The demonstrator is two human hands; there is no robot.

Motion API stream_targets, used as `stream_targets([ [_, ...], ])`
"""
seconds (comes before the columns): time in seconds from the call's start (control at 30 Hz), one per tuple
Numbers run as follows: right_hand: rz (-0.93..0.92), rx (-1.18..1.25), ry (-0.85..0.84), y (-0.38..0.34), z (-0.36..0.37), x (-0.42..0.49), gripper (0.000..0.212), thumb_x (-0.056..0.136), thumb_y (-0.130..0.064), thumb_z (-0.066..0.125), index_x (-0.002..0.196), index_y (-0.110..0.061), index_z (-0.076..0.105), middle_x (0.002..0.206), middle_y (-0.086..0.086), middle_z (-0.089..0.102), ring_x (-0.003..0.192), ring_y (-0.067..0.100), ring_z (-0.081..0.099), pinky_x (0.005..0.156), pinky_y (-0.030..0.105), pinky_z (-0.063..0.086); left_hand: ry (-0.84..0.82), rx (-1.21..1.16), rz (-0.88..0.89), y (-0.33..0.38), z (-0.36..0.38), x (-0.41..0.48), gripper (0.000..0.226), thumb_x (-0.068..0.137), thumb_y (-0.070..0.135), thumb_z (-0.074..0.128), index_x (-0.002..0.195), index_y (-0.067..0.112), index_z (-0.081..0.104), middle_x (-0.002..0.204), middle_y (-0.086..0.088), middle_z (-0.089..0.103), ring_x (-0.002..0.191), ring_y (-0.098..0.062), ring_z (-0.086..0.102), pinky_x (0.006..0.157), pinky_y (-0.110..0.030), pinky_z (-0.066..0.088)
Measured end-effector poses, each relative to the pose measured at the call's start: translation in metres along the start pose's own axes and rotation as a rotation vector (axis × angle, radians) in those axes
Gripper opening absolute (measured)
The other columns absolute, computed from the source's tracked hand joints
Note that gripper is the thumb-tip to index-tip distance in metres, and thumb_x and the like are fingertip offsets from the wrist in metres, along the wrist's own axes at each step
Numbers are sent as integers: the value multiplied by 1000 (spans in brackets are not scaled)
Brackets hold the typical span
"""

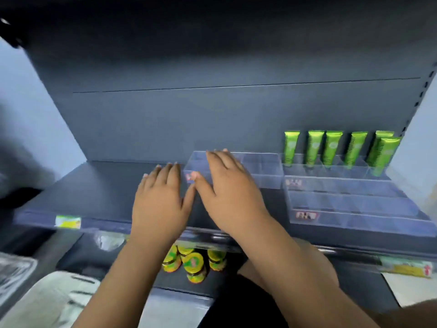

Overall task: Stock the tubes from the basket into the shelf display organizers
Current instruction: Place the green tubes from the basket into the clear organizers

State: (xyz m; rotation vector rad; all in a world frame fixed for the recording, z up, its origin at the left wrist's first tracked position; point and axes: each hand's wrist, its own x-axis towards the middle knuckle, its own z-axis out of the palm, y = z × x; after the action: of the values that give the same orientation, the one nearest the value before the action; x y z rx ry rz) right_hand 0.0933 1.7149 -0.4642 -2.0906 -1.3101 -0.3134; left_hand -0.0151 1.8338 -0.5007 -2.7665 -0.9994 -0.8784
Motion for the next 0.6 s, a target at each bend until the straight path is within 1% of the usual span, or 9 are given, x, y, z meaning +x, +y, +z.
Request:
stream_targets([
  [0.17, -190, 97, -131, -113, 79, 1, 61, 103, -53, 38, 150, -13, 40, 157, 4, 40, 151, 23, 26, 119, 35, 25, 27, 145, -258, -129, -48, -56, 73, 98, 60, 28, 139, 4, 52, 138, -18, 60, 129, -40, 52, 110, -55, 39],
  [0.23, -244, 146, -206, -152, 109, -4, 60, 103, -52, 37, 149, -13, 41, 157, 5, 40, 151, 24, 26, 119, 37, 25, 8, 196, -365, -174, -61, -86, 69, 98, 59, 31, 138, 7, 52, 138, -14, 60, 130, -37, 51, 110, -54, 39],
  [0.3, -296, 185, -257, -185, 139, -13, 59, 103, -50, 37, 147, -11, 43, 154, 8, 44, 149, 27, 30, 119, 39, 28, -19, 245, -469, -214, -71, -120, 67, 98, 59, 31, 138, 10, 52, 138, -12, 60, 131, -35, 50, 111, -51, 39],
  [0.37, -342, 202, -305, -211, 167, -26, 59, 100, -49, 38, 142, -9, 49, 147, 11, 51, 143, 30, 39, 117, 42, 34, -41, 279, -570, -244, -76, -156, 65, 100, 57, 34, 138, 8, 52, 139, -15, 59, 131, -37, 50, 112, -50, 39],
  [0.43, -387, 195, -376, -230, 192, -40, 54, 100, -49, 40, 134, -10, 54, 138, 11, 56, 136, 31, 45, 112, 43, 38, -71, 287, -663, -263, -79, -189, 61, 102, 53, 39, 139, 7, 51, 140, -16, 58, 131, -37, 50, 112, -50, 39],
  [0.5, -431, 187, -458, -242, 213, -52, 51, 101, -48, 42, 133, -10, 53, 138, 10, 55, 134, 30, 45, 111, 43, 39, -116, 283, -743, -278, -75, -217, 61, 103, 54, 39, 142, 9, 49, 142, -15, 57, 132, -35, 50, 112, -49, 40],
  [0.6, -457, 188, -561, -243, 243, -66, 47, 102, -44, 45, 133, -11, 53, 137, 10, 55, 131, 30, 47, 107, 43, 41, -186, 252, -854, -293, -61, -251, 64, 102, 60, 32, 141, 12, 48, 140, -13, 58, 129, -33, 52, 108, -49, 44],
])
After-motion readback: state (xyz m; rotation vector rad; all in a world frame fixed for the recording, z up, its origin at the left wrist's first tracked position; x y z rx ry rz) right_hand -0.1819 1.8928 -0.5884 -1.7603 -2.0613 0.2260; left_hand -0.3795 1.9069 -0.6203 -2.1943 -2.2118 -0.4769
